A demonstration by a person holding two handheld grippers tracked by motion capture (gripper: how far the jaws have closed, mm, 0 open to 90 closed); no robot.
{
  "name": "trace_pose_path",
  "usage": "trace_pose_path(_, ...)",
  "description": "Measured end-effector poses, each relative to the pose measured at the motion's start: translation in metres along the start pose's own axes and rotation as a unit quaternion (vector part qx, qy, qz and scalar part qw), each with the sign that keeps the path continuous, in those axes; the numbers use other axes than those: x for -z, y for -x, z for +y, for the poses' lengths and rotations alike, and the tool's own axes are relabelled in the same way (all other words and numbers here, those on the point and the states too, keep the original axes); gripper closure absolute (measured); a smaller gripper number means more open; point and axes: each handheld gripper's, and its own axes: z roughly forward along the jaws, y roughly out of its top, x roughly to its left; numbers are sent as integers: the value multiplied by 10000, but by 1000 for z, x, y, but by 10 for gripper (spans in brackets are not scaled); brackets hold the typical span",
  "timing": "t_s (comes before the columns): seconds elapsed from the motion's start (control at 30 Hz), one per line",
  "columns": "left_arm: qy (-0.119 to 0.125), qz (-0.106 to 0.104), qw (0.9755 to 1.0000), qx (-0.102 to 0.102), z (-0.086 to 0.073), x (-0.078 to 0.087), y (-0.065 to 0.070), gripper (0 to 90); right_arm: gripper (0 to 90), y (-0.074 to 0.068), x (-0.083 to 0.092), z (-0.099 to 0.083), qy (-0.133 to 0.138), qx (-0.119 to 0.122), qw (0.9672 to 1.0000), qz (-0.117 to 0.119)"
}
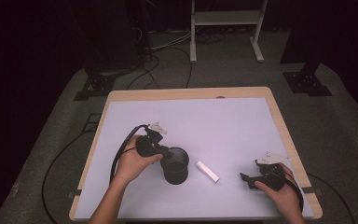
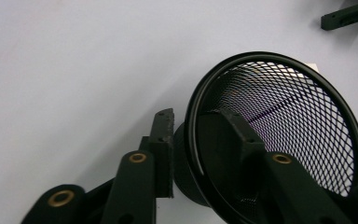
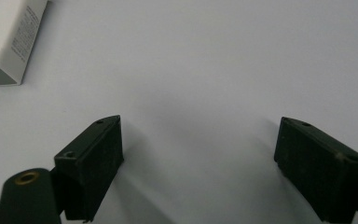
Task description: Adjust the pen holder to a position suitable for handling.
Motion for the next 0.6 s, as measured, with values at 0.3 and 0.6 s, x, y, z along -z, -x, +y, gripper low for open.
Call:
trace_pose_path(0.3, 155, -18, 9999, -5, -3, 12, 2, 543, 141, 0, 0, 0, 1, 1, 10000, 1)
trace_pose_path(0.6, 223, 11, 9997, 21, -11, 26, 0, 509, 141, 0, 0, 0, 1, 0, 10000, 1)
